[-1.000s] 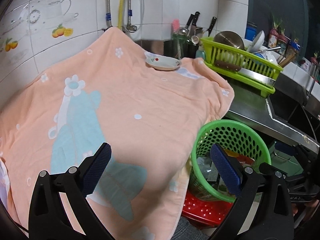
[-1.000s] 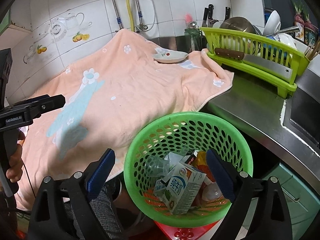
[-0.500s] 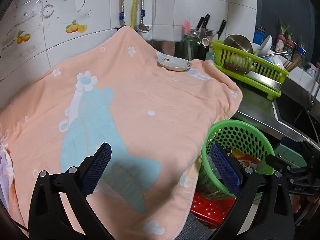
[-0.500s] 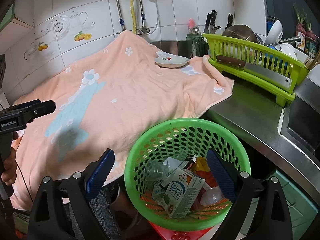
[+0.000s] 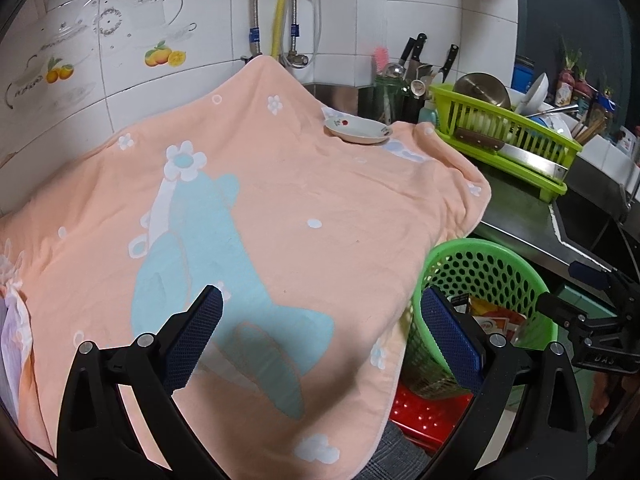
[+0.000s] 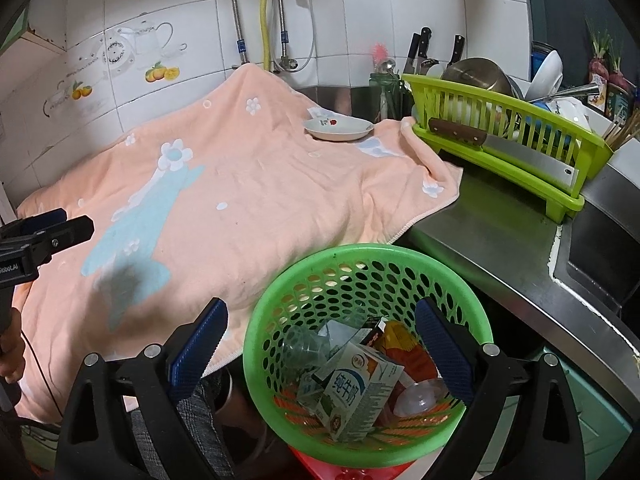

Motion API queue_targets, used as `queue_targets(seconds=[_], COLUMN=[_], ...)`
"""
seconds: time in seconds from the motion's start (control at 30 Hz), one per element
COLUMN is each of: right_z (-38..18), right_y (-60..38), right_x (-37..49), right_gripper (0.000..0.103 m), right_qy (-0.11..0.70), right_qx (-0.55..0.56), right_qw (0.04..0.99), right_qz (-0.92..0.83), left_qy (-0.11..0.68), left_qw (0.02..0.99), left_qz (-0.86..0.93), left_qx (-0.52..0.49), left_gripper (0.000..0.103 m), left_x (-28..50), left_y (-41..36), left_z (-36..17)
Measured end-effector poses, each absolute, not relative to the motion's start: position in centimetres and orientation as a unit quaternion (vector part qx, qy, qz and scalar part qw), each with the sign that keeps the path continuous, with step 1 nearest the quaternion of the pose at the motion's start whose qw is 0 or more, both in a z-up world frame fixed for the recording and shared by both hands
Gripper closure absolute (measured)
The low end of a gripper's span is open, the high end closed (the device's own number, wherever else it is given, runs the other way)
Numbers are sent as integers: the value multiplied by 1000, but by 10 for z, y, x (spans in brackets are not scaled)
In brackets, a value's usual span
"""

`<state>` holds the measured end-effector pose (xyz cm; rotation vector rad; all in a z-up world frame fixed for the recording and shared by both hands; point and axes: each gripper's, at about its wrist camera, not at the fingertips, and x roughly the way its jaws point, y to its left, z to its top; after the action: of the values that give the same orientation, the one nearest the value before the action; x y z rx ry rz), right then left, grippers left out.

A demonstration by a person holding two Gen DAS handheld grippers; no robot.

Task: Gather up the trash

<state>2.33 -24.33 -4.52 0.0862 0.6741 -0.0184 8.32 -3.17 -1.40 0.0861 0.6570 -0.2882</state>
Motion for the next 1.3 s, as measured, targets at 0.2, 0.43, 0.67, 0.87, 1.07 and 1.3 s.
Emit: queue_targets(seconds=[0.2,0.43,0.67,0.87,1.07,1.3], right_z=[-45,-42,-36,-31,-27,-25], right_y=[-243,-240,-235,-230,-224,-221], right_x=[24,23,22,21,22,20], right_gripper=[11,11,11,11,11,11], right_qy=[331,326,317,309,302,296], right_qx=[41,35,23,16,13,1], right_qw=[943,945,948,951,953,955], right_qz=[-10,-10,-18,-17,-10,-14], left_qy=[315,309,306,303,301,301], left_qw=[938,941,943,945,947,947], left_qz=[-137,-132,-124,-112,-106,-105], left_qx=[45,49,46,41,37,37], left_gripper=[5,5,5,5,5,5], left_x=[79,77,77,75,73,73], left_y=[-29,-27,-24,-17,-13,-13], left_z=[-13,-13,-15,-15,-16,-17])
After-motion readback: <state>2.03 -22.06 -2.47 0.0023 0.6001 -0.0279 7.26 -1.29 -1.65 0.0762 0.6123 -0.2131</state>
